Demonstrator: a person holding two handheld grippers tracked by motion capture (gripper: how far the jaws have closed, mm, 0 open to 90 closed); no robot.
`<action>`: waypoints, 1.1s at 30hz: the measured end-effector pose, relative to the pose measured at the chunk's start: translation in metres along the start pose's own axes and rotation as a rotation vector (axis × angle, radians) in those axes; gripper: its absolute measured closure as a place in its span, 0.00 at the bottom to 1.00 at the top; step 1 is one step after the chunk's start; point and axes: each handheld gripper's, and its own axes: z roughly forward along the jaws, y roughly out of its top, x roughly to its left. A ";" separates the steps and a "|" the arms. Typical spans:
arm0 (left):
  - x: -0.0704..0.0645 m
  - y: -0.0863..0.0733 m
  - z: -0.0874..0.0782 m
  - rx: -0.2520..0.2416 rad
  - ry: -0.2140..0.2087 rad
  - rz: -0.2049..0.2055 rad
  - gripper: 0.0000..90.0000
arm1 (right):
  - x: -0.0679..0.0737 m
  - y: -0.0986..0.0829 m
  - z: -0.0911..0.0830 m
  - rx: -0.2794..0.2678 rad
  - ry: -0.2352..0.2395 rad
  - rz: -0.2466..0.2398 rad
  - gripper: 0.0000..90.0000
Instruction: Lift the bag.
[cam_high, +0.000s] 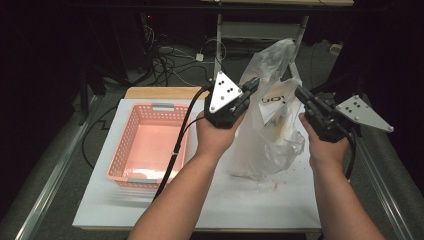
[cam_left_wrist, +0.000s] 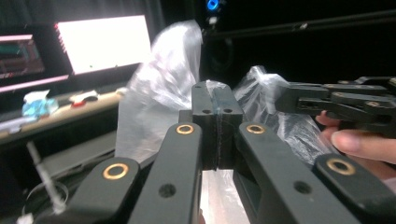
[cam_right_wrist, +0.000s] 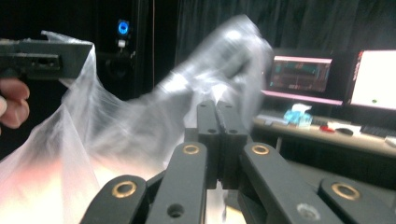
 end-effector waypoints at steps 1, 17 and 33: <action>0.002 -0.004 -0.001 0.012 -0.001 -0.004 0.98 | 0.001 -0.004 0.001 0.013 0.003 0.002 1.00; 0.005 -0.063 -0.084 0.134 0.034 -0.067 0.51 | -0.001 -0.025 0.002 0.083 0.010 -0.008 1.00; -0.037 -0.154 -0.070 0.341 -0.073 -0.125 0.22 | -0.001 -0.022 -0.020 0.076 0.031 -0.019 1.00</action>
